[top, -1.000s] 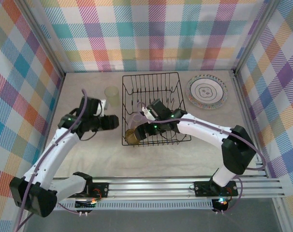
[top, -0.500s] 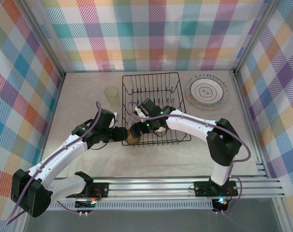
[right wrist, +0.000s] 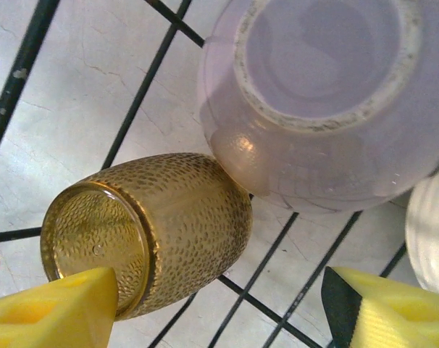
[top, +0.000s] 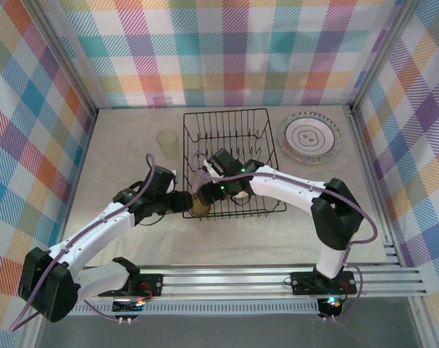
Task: Unload the mixed dishes from the dish rack
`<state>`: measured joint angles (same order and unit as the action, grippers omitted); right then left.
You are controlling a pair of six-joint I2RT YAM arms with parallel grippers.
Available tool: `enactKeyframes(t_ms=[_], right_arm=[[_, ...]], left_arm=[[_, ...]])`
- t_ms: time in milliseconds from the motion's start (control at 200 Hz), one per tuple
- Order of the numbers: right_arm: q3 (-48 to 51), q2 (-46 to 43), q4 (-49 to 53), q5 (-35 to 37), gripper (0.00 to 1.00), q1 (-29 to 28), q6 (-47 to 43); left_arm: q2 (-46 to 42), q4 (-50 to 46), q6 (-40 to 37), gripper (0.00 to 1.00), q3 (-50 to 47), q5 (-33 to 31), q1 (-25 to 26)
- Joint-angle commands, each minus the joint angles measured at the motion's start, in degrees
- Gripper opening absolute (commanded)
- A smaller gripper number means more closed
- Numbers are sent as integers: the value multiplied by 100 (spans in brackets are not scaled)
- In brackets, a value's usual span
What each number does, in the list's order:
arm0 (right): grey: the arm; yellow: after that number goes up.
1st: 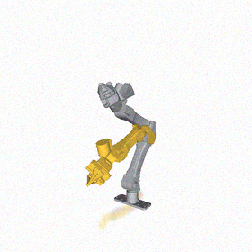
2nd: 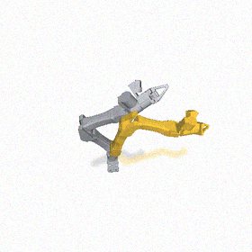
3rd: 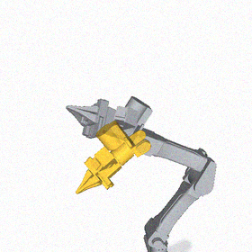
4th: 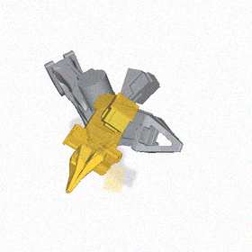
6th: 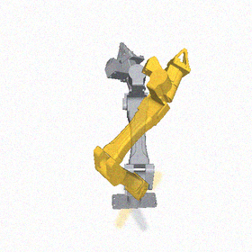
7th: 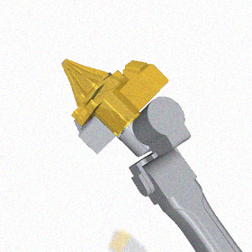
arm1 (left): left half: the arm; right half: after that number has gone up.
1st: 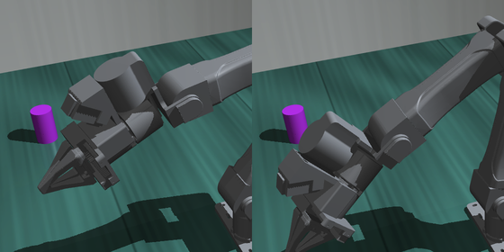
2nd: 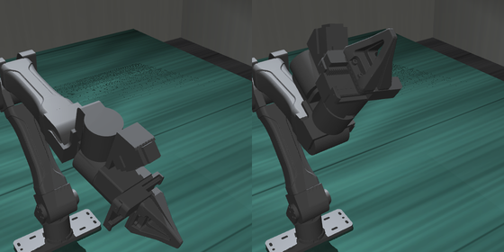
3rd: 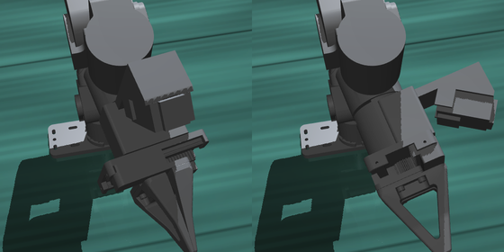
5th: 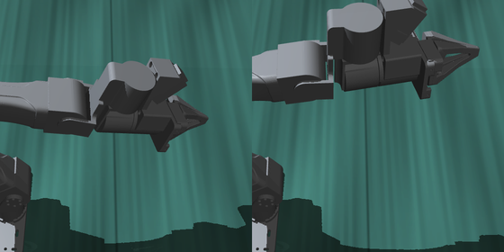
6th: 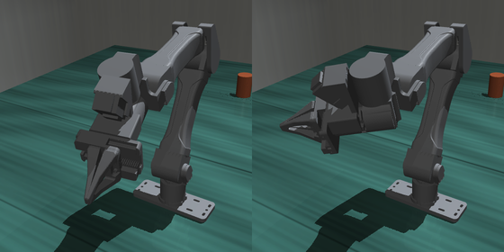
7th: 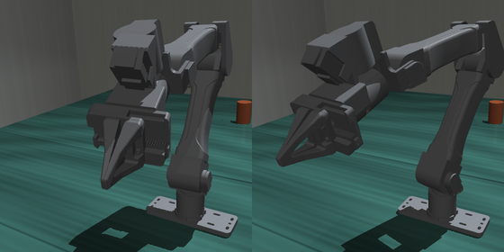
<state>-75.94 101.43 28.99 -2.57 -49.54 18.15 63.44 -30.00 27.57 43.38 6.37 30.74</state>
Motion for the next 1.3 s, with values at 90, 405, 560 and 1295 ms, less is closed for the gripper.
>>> enactKeyframes(t_ms=[90, 405, 560, 1295], right_arm=[[319, -320, 199, 351, 74, 261, -14], [481, -588, 208, 370, 74, 491, -59], [431, -607, 143, 79, 75, 489, -85], [-158, -424, 270, -370, 91, 110, -413]], left_arm=[[76, 283, 139, 49, -128, -33, 72], [101, 341, 151, 49, -169, -11, 72], [82, 422, 183, 49, -225, 25, 72], [-155, 565, 302, 25, -303, 116, 72]])
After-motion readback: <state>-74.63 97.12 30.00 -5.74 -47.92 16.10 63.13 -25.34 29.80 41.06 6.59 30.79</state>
